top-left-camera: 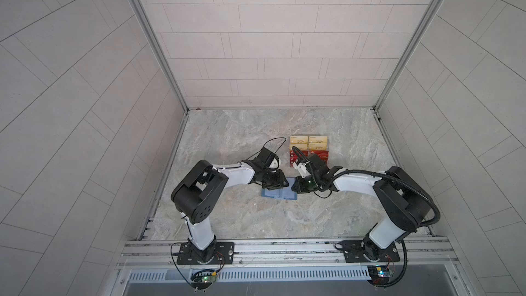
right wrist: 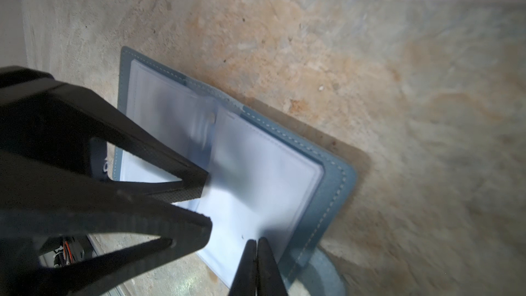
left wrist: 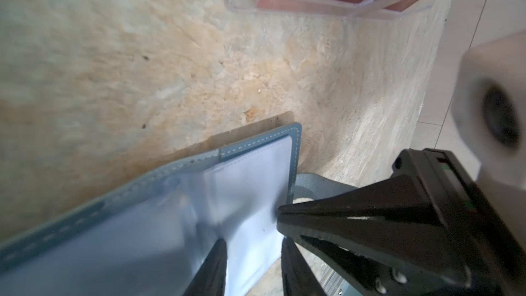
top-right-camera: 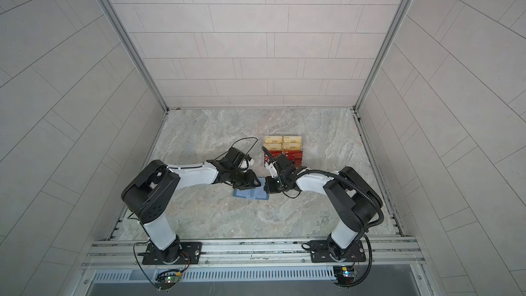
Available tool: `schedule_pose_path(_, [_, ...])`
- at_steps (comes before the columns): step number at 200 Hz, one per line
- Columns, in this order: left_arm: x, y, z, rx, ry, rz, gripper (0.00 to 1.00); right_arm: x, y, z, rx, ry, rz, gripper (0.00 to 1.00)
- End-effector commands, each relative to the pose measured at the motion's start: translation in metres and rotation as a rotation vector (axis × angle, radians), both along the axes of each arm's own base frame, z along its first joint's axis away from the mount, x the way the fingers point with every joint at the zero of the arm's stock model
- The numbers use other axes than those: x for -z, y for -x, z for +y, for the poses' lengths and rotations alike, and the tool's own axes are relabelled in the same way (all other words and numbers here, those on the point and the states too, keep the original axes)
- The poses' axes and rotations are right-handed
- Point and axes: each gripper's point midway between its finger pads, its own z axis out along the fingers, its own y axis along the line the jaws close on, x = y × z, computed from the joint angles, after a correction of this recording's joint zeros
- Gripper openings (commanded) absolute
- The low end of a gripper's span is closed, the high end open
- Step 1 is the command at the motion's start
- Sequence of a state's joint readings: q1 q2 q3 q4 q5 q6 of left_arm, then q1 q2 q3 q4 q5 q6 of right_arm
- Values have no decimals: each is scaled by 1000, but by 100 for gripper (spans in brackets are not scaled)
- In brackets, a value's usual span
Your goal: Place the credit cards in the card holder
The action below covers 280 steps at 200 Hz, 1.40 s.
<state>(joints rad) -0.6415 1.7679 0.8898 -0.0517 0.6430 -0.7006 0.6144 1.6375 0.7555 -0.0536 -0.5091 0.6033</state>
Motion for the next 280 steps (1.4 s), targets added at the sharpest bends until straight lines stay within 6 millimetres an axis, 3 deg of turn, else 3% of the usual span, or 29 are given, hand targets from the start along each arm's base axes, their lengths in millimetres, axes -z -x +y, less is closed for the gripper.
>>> schedule_pose_path(1, [0, 1, -3, 3, 37, 4, 36, 4, -3, -1, 4, 23, 6, 8])
schedule_pose_path(117, [18, 3, 9, -29, 24, 39, 35, -1, -4, 0, 5, 13, -1, 8])
schedule_pose_path(163, [26, 5, 12, -37, 14, 53, 25, -8, -6, 0, 15, 4, -17, 8])
schedule_pose_path(220, [28, 4, 15, -40, 9, 50, 12, -30, -14, -5, 42, -20, -69, 8])
schedule_pose_path(245, [25, 3, 14, -33, 13, 43, 0, -38, -17, -8, 58, -32, -82, 8])
schedule_pose_path(280, [19, 3, 12, -22, 30, 32, 0, -38, -18, -11, 70, -31, -83, 8])
